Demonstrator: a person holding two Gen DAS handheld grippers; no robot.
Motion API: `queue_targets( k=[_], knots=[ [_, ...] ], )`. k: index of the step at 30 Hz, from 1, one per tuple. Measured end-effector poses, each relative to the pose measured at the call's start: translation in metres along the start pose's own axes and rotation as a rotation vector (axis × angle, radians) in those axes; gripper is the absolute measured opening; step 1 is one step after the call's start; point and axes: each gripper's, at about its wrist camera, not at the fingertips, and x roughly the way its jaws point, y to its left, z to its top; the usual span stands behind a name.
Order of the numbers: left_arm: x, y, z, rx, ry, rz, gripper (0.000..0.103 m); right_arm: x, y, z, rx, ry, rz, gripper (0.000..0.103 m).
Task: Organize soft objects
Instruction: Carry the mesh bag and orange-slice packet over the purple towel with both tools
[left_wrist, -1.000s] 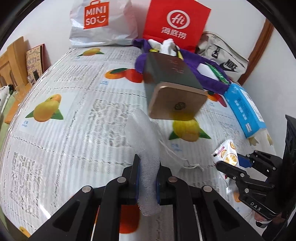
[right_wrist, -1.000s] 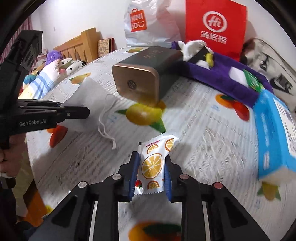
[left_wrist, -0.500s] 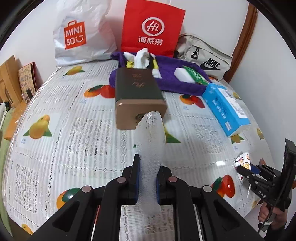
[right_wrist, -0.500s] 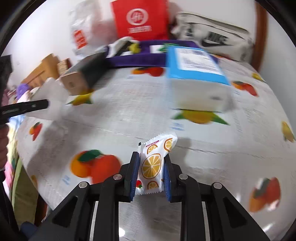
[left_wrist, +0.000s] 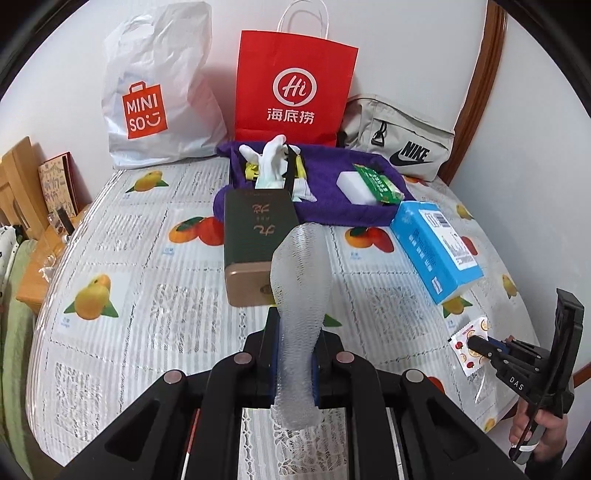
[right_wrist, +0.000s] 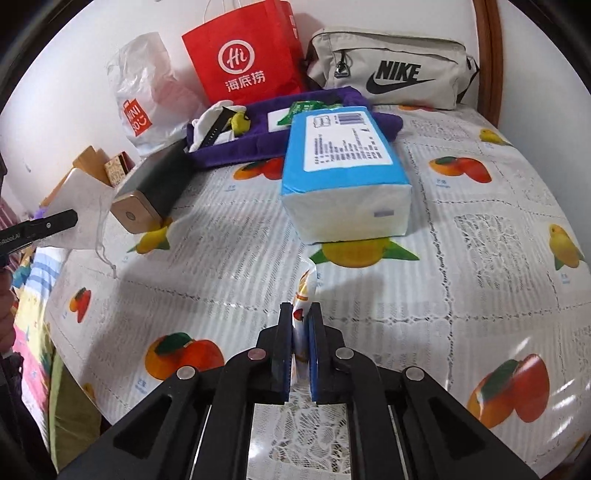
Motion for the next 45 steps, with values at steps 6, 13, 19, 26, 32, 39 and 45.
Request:
queue_targets(
  k=[6,13,19,26,32,39,45],
  knots=[
    [0.0,0.002,0.012,-0.017,-0.009,-0.004,0.013,-0.012,0.011,0.02,-0.035,-0.029,0.032,0.007],
    [-0.003,-0.001,0.044,-0.017,-0.043,-0.003,0.013,-0.03,0.03,0.072,-0.096,-0.11,0.083,0.007],
    [0.0,-0.006,0.074,0.001,-0.072,0.006,0.013,-0.029,0.037,0.125,-0.134,-0.163,0.097,0.007],
    [0.02,-0.004,0.105,0.007,-0.079,0.026,0.013,-0.01,0.028,0.179,-0.124,-0.201,0.093,0.007],
    [0.042,0.002,0.128,-0.005,-0.076,0.032,0.013,0.012,0.022,0.22,-0.123,-0.215,0.091,0.007],
    [0.071,0.006,0.15,-0.002,-0.061,0.033,0.013,0.051,0.021,0.251,-0.12,-0.191,0.105,0.007],
    [0.093,0.009,0.168,-0.021,-0.044,0.003,0.013,0.085,0.026,0.273,-0.128,-0.161,0.131,0.007]
  ],
)
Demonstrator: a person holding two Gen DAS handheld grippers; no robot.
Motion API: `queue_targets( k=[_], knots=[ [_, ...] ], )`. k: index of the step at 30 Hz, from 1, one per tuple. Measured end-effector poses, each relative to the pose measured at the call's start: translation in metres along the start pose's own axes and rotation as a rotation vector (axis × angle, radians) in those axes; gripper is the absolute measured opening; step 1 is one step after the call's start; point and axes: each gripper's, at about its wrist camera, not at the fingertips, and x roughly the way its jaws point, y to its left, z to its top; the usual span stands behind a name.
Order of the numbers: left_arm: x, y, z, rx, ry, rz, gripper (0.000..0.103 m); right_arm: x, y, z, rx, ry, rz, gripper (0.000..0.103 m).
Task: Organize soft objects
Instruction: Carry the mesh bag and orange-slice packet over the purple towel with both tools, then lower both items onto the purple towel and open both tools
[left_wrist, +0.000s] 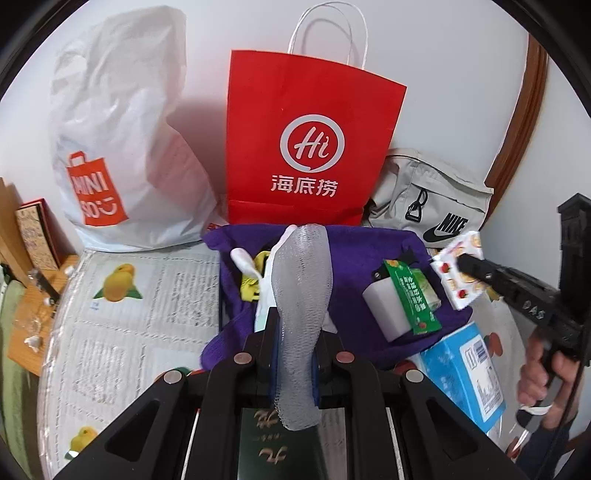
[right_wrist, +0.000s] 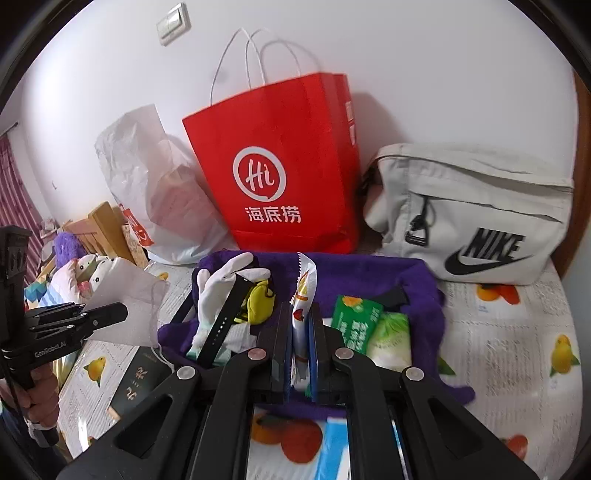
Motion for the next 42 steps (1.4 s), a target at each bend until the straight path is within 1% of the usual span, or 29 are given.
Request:
queue_targets(
  k=[2,8,10,14,23,26,30,33,35,37,39,40,42],
  knots=[
    [0.007,-0.002,0.005,0.005,0.004,0.001,0.013,0.013,0.0,0.003,-0.004,0.019,0.008,0.007],
    [0.03,-0.008,0.015,0.006,0.022,-0.032,0.013,0.044,-0.002,0.0,-0.006,0.077,0.037,0.008],
    [0.041,-0.01,0.017,-0.007,0.035,-0.053,0.013,0.055,-0.005,-0.002,-0.002,0.103,0.041,0.008],
    [0.058,-0.014,0.02,0.001,0.057,-0.065,0.013,0.07,-0.011,-0.006,0.011,0.135,0.037,0.008],
    [0.095,-0.015,0.011,-0.012,0.105,-0.089,0.014,0.097,-0.026,-0.017,0.047,0.223,0.036,0.011],
    [0.104,-0.013,0.006,-0.01,0.125,-0.073,0.014,0.1,-0.03,-0.018,0.06,0.229,0.039,0.013],
    [0.11,-0.009,0.0,-0.004,0.124,-0.035,0.015,0.095,-0.033,-0.018,0.041,0.22,0.004,0.021],
    [0.112,-0.007,-0.002,-0.001,0.126,-0.023,0.015,0.091,-0.034,-0.017,0.035,0.208,-0.002,0.021],
    [0.113,-0.006,-0.003,-0.006,0.132,-0.022,0.017,0.089,-0.034,-0.016,0.02,0.199,-0.016,0.024],
    [0.112,-0.004,-0.003,-0.011,0.131,-0.02,0.022,0.089,-0.033,-0.015,0.007,0.2,-0.037,0.035],
    [0.11,-0.002,-0.001,-0.013,0.123,-0.017,0.025,0.088,-0.033,-0.015,-0.009,0.197,-0.057,0.04],
    [0.109,-0.002,-0.001,-0.016,0.124,-0.016,0.027,0.087,-0.033,-0.015,-0.02,0.197,-0.071,0.045],
    [0.108,0.001,-0.001,-0.022,0.123,-0.006,0.033,0.086,-0.032,-0.014,-0.033,0.188,-0.094,0.051]
  ],
)
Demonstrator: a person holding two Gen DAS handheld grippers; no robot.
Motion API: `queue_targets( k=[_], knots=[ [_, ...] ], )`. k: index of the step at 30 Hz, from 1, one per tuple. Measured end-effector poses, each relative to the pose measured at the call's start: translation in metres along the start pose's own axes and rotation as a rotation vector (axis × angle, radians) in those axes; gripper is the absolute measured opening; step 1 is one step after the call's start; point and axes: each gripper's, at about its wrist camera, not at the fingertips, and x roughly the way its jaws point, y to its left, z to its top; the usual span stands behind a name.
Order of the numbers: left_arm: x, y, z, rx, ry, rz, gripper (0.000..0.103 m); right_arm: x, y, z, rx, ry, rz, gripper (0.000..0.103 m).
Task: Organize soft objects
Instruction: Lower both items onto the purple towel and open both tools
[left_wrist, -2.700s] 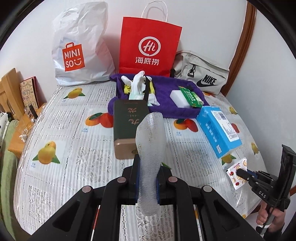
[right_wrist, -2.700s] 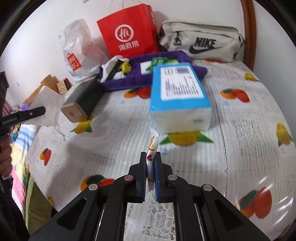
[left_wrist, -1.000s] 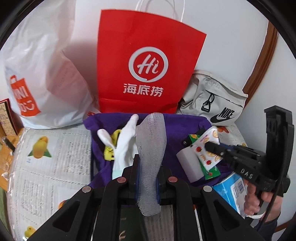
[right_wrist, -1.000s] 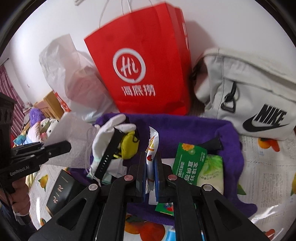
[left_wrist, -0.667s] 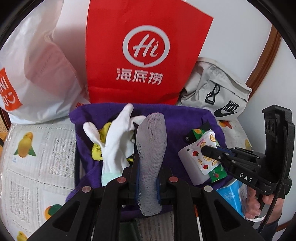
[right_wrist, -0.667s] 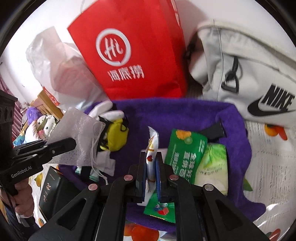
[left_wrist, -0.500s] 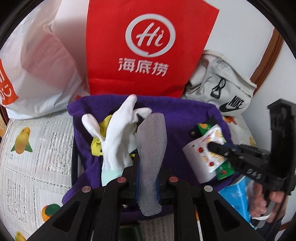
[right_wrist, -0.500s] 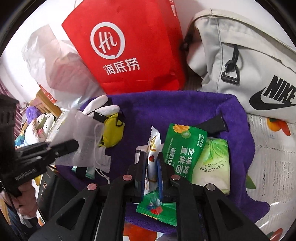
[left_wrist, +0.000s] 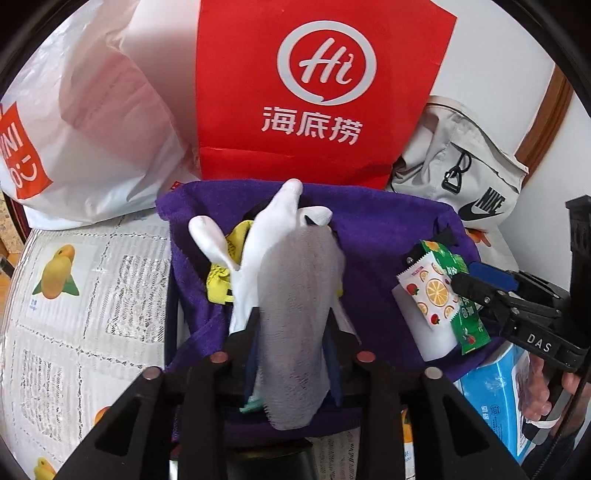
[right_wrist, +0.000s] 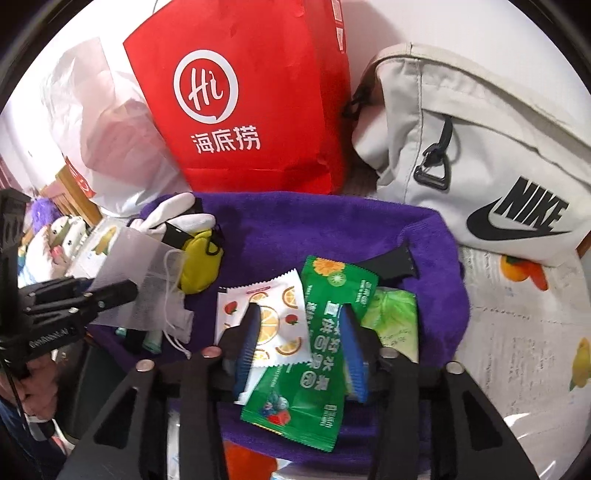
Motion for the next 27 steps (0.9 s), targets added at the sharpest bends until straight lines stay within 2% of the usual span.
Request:
queue_targets(
  k=[1,3,9,11,16,20,22,27],
  knots=[
    [0.0,0.001,0.0,-0.002,0.001,0.012,0.035,-0.001,0.0,0.0,-0.004,-0.004,-0.01,0.052],
    [0.001,0.003,0.003,-0.015,0.018,0.047,0.054,-0.003,0.0,0.001,-0.008,-0.006,-0.013,0.054],
    [-0.01,0.011,0.005,-0.041,0.004,0.095,0.069,-0.017,0.008,0.003,-0.029,-0.039,-0.036,0.068],
    [-0.016,0.013,0.005,-0.046,-0.002,0.115,0.072,-0.023,0.011,0.004,-0.029,-0.049,-0.04,0.074],
    [-0.036,0.014,-0.001,-0.051,-0.001,0.136,0.073,-0.047,0.016,-0.001,-0.006,-0.089,-0.064,0.085],
    [-0.056,0.007,-0.01,-0.035,-0.019,0.133,0.073,-0.072,0.021,-0.009,0.026,-0.109,-0.076,0.088],
    [-0.071,0.004,-0.016,-0.03,-0.031,0.128,0.077,-0.086,0.027,-0.015,0.031,-0.121,-0.083,0.092],
    [-0.106,-0.008,-0.034,-0.019,-0.056,0.115,0.082,-0.122,0.044,-0.033,0.028,-0.157,-0.091,0.097]
  ],
)
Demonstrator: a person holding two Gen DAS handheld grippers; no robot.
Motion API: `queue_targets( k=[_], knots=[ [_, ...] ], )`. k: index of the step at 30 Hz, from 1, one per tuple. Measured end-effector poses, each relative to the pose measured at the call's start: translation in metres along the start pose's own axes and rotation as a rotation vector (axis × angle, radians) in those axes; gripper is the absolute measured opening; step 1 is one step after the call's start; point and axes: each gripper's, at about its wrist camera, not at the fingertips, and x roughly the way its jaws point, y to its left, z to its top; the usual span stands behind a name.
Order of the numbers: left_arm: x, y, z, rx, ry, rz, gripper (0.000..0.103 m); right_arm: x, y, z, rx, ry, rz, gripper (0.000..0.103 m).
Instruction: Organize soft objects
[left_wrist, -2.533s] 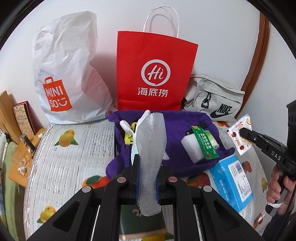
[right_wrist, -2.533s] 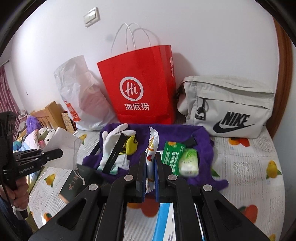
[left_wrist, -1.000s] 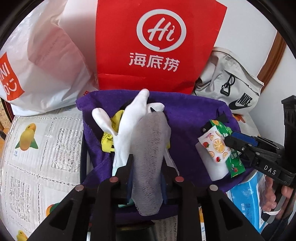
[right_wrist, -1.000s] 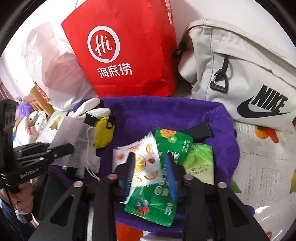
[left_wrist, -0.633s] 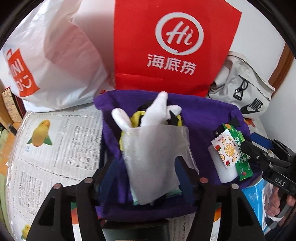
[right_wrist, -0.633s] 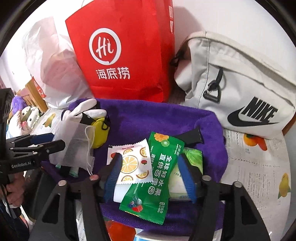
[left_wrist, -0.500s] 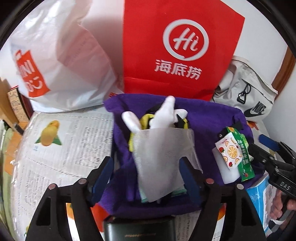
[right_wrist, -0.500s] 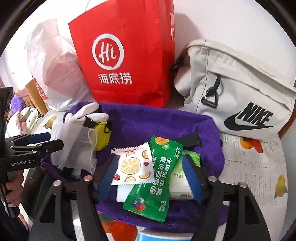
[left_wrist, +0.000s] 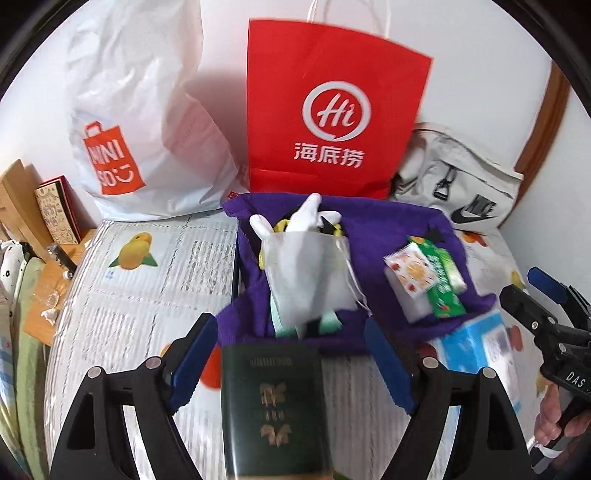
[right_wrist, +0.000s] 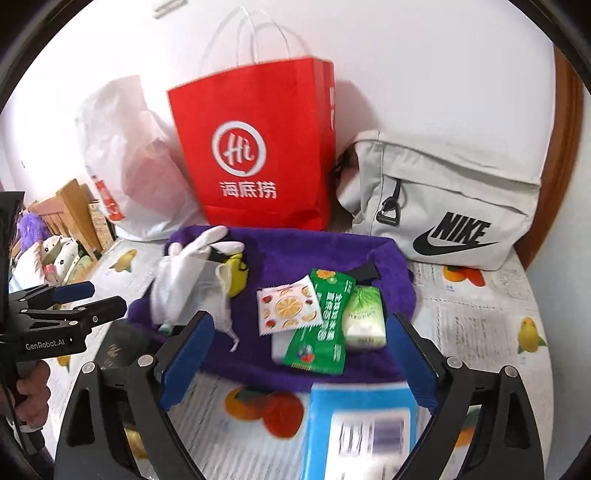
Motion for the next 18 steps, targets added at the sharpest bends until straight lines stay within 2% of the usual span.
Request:
queue_targets(
  k=[6,12,18],
  knots=[
    [-0.048,-0.009,-0.024,0.009,-0.037,-0.008,0.091,-0.046,0.015,-0.019,0.01,-0.012,-0.025,0.101],
    [-0.092,-0.019,-0.051,0.025,-0.069,-0.006,0.092,-0.091,0.024,-0.044,0.049,-0.026,-0.041,0.101],
    [-0.13,-0.027,-0.084,0.046,-0.106,0.003,0.092,-0.131,0.034,-0.073,0.031,-0.036,-0.116,0.103]
  ],
)
